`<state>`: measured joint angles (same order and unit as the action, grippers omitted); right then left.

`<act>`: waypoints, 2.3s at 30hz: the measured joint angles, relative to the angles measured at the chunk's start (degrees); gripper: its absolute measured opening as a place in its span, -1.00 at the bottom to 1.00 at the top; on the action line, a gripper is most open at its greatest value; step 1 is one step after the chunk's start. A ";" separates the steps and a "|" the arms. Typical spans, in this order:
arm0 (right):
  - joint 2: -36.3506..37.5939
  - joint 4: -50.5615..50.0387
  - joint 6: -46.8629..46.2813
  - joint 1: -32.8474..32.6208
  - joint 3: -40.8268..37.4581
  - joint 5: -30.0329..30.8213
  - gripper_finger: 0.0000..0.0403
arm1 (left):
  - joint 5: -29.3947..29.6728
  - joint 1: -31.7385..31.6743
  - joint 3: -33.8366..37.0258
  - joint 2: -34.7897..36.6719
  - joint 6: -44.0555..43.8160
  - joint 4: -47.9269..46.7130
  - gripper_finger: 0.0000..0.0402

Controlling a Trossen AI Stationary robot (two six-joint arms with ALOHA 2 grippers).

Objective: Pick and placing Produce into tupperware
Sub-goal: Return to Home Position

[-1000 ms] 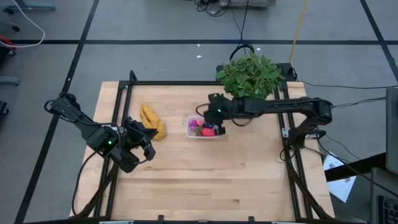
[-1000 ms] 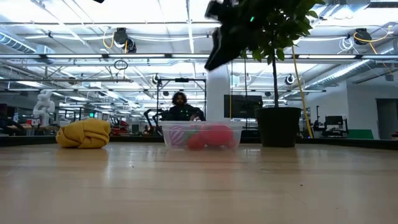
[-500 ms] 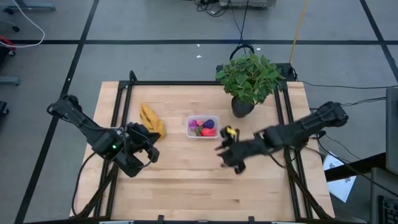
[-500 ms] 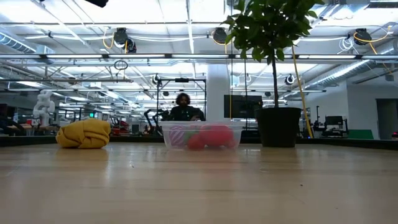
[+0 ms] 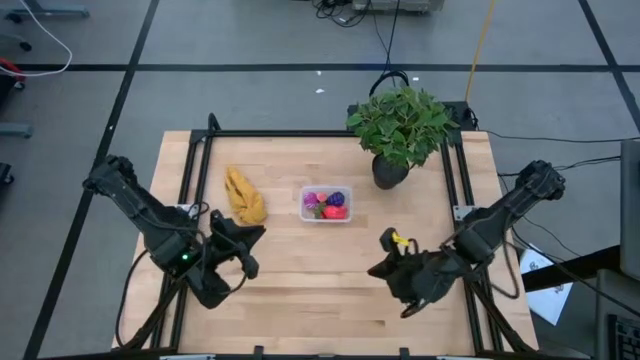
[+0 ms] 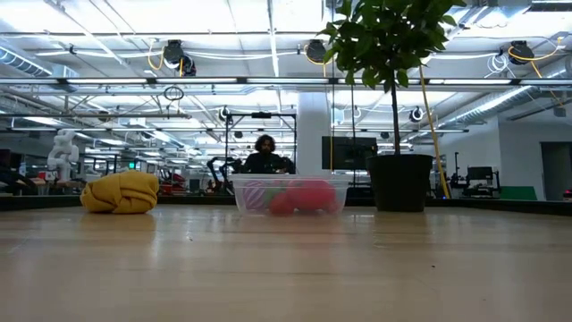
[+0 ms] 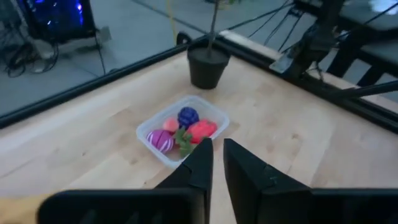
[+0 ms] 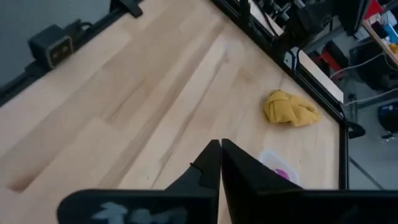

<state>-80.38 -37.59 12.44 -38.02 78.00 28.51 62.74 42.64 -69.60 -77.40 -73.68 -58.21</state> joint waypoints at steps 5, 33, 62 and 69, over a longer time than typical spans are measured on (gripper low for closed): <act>3.08 -0.48 0.67 -0.35 0.00 0.00 -1.00 | 0.53 2.56 0.00 0.11 0.09 -0.19 -0.97; 35.04 14.04 0.41 8.72 -28.09 -3.42 -1.00 | 8.42 13.12 13.51 17.33 5.18 4.12 -1.00; 48.94 35.52 -0.57 27.31 -49.82 -21.22 -1.00 | -32.76 -20.94 55.19 61.61 60.46 60.00 -1.00; 50.86 47.22 -1.17 30.82 -58.90 -22.62 -1.00 | -31.60 -20.63 63.18 62.29 58.31 63.80 -1.00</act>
<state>-29.52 9.63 11.27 -7.20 19.09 5.89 31.14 22.01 -6.43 -15.11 -15.37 5.59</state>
